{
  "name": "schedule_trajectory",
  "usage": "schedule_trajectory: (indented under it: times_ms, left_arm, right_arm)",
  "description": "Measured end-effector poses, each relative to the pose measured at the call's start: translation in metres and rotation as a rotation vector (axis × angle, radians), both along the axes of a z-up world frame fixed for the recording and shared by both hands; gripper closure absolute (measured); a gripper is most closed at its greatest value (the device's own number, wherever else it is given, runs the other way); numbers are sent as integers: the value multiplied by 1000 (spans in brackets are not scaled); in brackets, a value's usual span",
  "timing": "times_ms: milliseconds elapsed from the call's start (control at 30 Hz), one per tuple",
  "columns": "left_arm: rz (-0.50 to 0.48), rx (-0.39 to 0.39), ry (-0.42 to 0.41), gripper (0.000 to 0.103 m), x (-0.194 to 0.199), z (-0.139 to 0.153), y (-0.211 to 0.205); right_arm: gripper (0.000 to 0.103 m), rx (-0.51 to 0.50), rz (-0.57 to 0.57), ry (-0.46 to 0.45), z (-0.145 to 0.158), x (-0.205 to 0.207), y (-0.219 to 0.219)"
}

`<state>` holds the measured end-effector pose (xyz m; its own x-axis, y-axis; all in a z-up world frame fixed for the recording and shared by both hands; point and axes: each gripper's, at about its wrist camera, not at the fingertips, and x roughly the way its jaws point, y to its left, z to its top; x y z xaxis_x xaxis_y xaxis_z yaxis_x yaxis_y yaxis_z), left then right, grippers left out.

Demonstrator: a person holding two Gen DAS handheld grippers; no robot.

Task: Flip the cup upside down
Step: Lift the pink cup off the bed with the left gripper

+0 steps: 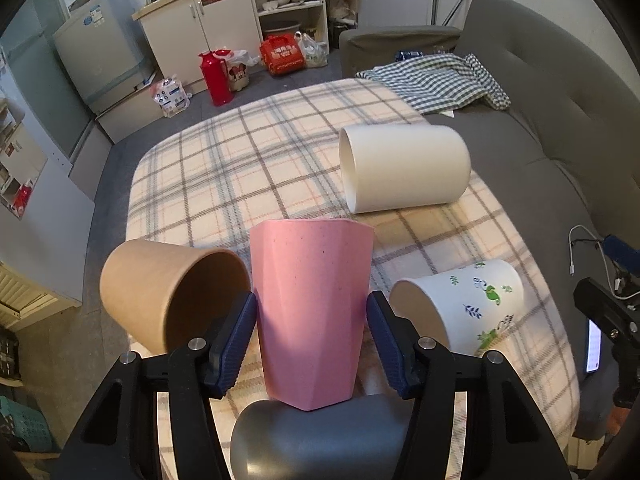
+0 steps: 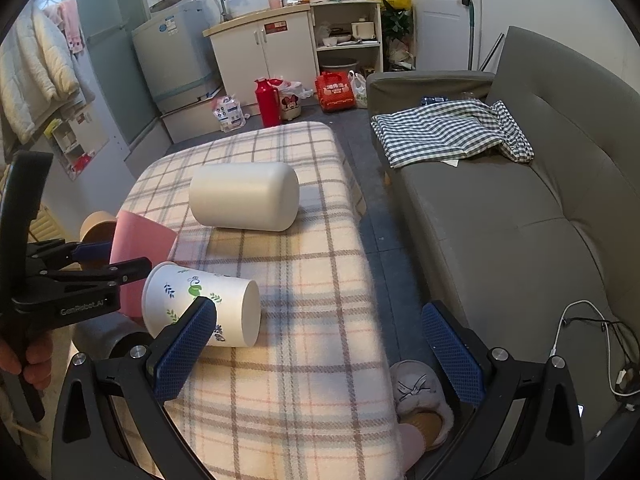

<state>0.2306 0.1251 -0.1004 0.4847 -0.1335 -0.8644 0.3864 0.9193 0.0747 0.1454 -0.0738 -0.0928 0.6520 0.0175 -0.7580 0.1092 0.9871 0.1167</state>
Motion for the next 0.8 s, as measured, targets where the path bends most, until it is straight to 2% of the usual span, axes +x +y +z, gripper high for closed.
schedule_trajectory:
  times_ms: [233, 433, 633, 800]
  left_arm:
    - [3, -33, -35, 45, -6, 23, 1]
    - [-5, -66, -81, 45, -20, 55, -1]
    - [-3, -93, -119, 45, -54, 90, 0]
    - [3, -114, -142, 45, -97, 111, 7]
  right_arm:
    - [0, -3, -7, -21, 11, -7, 1]
    - [0, -10, -5, -56, 29, -17, 3]
    - [0, -5, -5, -105, 53, -36, 6]
    - [0, -10, 4, -158, 74, -63, 14]
